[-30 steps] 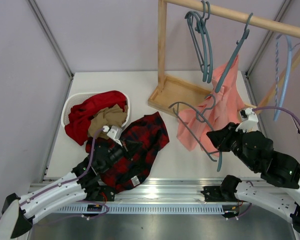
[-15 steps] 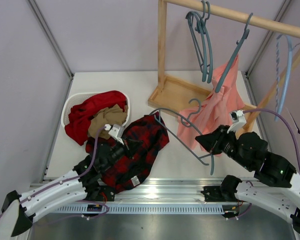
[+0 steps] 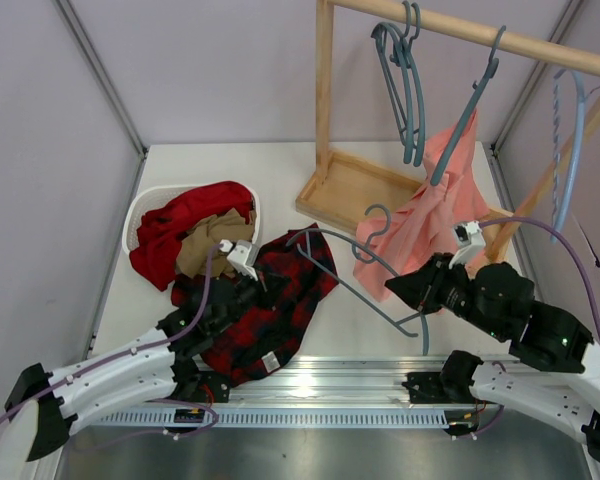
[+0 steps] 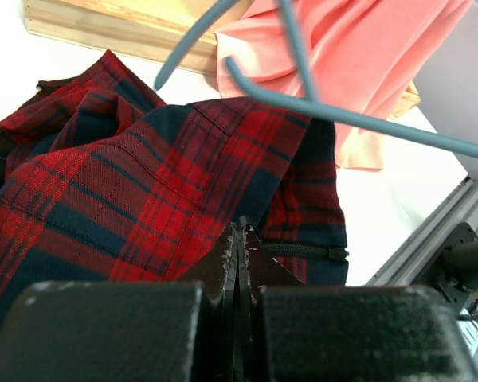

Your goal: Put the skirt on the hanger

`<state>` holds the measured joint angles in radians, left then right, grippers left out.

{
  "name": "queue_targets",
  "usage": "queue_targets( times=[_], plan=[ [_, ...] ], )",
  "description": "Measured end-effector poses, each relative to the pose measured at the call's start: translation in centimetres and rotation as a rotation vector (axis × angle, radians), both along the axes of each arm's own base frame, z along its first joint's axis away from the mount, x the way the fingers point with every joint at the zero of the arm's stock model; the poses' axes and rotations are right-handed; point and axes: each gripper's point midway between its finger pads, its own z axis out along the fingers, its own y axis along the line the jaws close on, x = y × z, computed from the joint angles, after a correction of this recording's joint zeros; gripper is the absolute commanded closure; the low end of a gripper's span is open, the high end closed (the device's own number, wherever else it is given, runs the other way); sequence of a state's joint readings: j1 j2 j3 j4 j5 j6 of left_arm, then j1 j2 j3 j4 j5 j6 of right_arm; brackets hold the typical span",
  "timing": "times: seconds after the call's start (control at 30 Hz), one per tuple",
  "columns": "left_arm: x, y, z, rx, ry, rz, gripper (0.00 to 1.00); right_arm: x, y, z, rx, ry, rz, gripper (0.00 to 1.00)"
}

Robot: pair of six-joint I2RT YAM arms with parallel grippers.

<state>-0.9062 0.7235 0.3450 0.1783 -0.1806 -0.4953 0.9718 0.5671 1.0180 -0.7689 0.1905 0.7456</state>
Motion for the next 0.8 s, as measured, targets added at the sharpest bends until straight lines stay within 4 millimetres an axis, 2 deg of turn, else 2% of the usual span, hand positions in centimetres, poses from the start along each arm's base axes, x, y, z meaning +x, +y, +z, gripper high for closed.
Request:
queue_targets(
  times=[0.13,0.27,0.4,0.57,0.8],
  plan=[
    [0.7,-0.2,-0.5,0.024,0.019,0.019,1.0,-1.0,-0.5,0.6,0.043,0.002,0.021,1.0],
    [1.2,-0.3,-0.8,0.045,0.031,0.037,1.0,-1.4,-0.4,0.4,0.05,0.021,0.036,1.0],
    [1.6,-0.4,0.0,0.049,0.02,0.041,1.0,-1.6,-0.1,-0.3,0.053,0.054,0.043,1.0],
    [2.2,0.0,1.0,0.077,-0.007,0.06,1.0,-1.8,0.3,-2.7,0.036,0.126,0.034,1.0],
    [2.4,1.3,0.2,0.174,-0.008,0.068,1.0,-2.2,0.9,-2.8,0.081,0.17,0.042,1.0]
  ],
)
